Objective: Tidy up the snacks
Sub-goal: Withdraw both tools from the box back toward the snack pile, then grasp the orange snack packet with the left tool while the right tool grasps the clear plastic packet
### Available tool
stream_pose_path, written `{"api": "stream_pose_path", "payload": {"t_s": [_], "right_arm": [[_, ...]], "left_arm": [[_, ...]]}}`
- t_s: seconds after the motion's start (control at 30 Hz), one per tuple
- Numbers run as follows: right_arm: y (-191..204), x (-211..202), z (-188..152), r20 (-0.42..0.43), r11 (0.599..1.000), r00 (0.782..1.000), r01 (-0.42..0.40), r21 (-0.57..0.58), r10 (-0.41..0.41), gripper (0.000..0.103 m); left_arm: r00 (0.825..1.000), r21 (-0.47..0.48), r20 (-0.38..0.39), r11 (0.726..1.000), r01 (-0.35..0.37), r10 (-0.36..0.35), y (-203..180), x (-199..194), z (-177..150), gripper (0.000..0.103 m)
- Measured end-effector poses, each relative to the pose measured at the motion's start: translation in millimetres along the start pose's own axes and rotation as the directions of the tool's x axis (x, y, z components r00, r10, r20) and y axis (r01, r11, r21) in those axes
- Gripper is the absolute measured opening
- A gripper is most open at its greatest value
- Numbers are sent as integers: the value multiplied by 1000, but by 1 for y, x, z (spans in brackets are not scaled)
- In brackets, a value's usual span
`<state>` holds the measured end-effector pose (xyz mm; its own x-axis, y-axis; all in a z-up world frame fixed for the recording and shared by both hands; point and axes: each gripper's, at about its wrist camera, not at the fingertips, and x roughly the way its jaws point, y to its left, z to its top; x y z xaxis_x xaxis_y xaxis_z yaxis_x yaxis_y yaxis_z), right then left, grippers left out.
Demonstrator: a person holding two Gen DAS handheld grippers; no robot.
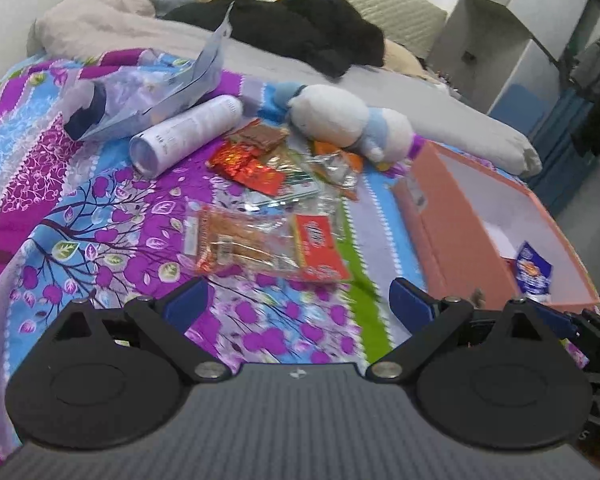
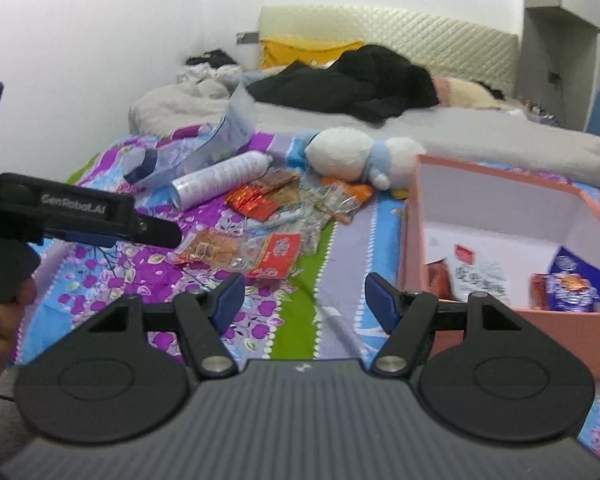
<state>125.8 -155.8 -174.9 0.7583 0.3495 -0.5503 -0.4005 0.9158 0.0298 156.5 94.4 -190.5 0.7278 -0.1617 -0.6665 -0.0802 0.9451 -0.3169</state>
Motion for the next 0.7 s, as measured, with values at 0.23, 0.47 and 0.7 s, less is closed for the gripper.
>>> {"api": "stream_pose_path", "payload": {"t_s": [0.23, 0.47, 0.7], "right_arm": [[3, 64, 11, -59, 1000, 998, -19, 16, 20, 69], [-6, 140, 35, -87, 998, 996, -19, 65, 25, 68], [-18, 219, 42, -153, 992, 988, -5, 127, 24, 68]], "left_arm": [[999, -46, -38, 998, -33, 32, 44, 62, 11, 99], [993, -61, -114, 998, -6, -1, 71, 110, 18, 98], [989, -10, -147, 1000, -5, 3, 69, 143, 31, 98]]}}
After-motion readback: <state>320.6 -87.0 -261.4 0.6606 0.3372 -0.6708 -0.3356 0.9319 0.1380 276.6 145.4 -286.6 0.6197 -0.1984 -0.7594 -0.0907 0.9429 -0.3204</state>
